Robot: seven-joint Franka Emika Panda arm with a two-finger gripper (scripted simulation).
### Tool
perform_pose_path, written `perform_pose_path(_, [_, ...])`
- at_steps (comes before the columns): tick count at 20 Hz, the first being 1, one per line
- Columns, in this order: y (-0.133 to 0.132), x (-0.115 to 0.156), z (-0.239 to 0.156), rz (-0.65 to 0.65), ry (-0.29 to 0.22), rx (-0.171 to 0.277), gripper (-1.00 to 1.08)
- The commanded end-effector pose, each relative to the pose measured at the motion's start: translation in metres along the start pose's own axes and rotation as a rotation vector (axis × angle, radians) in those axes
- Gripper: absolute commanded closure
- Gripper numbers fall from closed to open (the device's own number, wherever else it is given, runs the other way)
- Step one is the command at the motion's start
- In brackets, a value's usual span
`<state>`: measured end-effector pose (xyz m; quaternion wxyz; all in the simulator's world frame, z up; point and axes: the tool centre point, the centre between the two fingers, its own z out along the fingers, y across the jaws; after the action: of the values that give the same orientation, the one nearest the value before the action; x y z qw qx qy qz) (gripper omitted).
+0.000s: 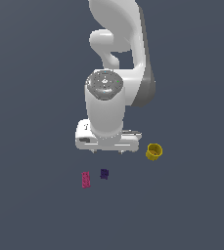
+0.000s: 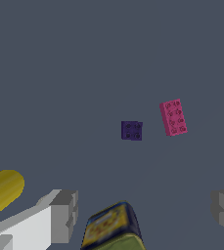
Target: Pick up a designated object from a clutter of objects.
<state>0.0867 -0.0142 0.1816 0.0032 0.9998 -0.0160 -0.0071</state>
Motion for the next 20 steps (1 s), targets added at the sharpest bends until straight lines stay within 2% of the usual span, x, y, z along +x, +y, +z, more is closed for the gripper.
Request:
perform_pose_path(1, [0.003,0.011,0.024,0.011,0.004,0.002,-0.92])
perform_pose_path(11, [0.013,0.032,0.092,0.04,0.012,0.006,-0.92])
perform_pose_path(20, [0.016,0.035,0.108,0.047,0.012,0.007,-0.92])
